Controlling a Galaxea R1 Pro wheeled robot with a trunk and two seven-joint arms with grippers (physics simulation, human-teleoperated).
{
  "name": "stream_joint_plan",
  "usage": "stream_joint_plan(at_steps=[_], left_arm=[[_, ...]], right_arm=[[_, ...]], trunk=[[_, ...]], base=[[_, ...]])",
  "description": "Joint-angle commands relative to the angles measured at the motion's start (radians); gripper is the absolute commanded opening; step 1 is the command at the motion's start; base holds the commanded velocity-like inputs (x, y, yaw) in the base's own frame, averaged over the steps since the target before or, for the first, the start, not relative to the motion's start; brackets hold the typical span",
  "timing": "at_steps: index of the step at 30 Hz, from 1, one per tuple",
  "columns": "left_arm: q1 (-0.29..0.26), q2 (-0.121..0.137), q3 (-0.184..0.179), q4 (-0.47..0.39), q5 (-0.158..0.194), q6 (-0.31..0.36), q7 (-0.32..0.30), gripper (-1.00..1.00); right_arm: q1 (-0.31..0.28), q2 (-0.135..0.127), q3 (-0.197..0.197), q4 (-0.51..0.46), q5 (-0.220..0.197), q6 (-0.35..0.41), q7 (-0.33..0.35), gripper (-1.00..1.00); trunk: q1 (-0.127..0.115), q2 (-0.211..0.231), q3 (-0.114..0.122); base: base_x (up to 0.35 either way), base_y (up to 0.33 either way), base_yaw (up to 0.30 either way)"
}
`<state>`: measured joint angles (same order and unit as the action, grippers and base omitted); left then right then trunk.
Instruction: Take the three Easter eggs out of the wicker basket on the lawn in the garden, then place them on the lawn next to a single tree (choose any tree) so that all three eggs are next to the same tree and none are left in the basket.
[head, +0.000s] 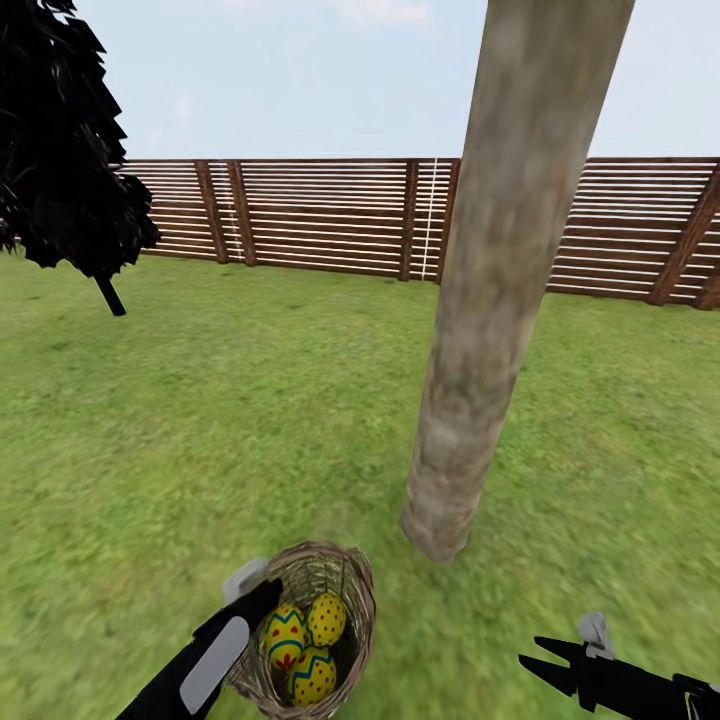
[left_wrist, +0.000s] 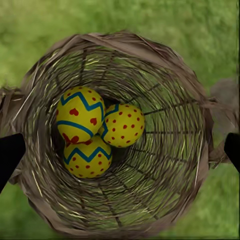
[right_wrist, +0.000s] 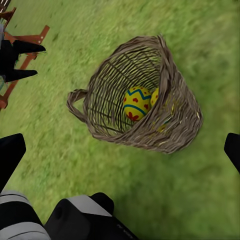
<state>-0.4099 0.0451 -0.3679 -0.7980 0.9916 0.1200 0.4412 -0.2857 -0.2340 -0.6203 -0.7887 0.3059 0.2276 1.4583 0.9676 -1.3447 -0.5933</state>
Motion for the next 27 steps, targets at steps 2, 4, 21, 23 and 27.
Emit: stream_joint_plan(at_steps=[2, 4, 21, 23, 27], left_arm=[[0.0, 0.026, -0.004, -0.07, 0.043, 0.091, 0.006, 1.0], [0.0, 0.06, -0.004, -0.108, 0.111, 0.171, -0.011, 1.0], [0.005, 0.232, -0.003, 0.016, 0.293, 0.248, -0.389, 1.0], [0.005, 0.231, -0.003, 0.016, 0.292, 0.247, -0.39, 1.0], [0.005, 0.23, -0.004, 0.017, 0.291, 0.247, -0.39, 1.0]], right_arm=[[-0.001, 0.002, -0.004, -0.001, 0.008, 0.01, 0.005, 1.0], [-0.001, 0.004, -0.004, -0.001, 0.008, 0.01, -0.011, 1.0], [-0.001, 0.02, 0.029, -0.089, 0.022, 0.026, -0.098, 1.0], [-0.001, 0.021, 0.029, -0.115, 0.021, 0.029, -0.097, 1.0], [-0.001, 0.032, 0.028, -0.162, 0.023, 0.046, -0.104, 1.0]], trunk=[[-0.008, 0.014, 0.005], [-0.015, 0.028, 0.012], [-0.035, 0.063, 0.027], [-0.035, 0.063, 0.027], [-0.035, 0.063, 0.027]], base=[[0.0, 0.0, 0.0], [0.0, 0.0, 0.0], [0.0, 0.0, 0.13], [0.0, 0.0, 0.296], [0.0, 0.0, 0.297]])
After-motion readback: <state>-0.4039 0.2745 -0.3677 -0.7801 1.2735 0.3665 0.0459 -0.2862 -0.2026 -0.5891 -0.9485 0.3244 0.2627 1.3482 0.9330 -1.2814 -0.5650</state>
